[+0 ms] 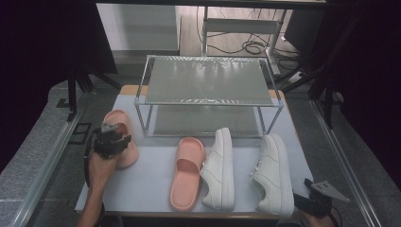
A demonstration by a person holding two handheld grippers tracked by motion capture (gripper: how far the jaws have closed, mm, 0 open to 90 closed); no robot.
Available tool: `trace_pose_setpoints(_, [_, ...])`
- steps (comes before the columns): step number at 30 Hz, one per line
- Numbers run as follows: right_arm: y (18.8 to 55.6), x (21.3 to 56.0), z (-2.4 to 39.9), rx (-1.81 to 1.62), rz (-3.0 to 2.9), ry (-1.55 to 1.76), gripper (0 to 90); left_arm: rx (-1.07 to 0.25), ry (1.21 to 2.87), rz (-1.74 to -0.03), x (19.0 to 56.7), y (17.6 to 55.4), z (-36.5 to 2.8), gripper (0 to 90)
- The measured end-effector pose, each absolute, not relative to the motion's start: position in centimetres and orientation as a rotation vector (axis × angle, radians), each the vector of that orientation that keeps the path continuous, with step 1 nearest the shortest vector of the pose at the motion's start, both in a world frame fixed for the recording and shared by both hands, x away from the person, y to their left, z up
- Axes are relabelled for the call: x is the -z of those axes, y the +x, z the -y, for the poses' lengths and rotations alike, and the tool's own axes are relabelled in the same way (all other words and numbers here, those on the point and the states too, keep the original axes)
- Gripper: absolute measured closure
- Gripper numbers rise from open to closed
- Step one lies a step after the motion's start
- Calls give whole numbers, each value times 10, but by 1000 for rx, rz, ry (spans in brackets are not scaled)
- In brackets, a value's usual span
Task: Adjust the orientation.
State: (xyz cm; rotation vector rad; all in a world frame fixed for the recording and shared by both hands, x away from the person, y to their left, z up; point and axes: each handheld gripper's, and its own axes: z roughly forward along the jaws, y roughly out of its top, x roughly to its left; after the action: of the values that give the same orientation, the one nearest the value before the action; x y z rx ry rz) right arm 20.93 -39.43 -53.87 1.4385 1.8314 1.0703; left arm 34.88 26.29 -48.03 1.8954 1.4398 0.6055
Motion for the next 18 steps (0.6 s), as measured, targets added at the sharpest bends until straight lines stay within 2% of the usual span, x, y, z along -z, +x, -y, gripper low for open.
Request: trace_pose_setpoints(18, [209, 539, 394, -1071, -1831, 1430, 156, -627, 1889, -1521, 485, 383, -258, 689])
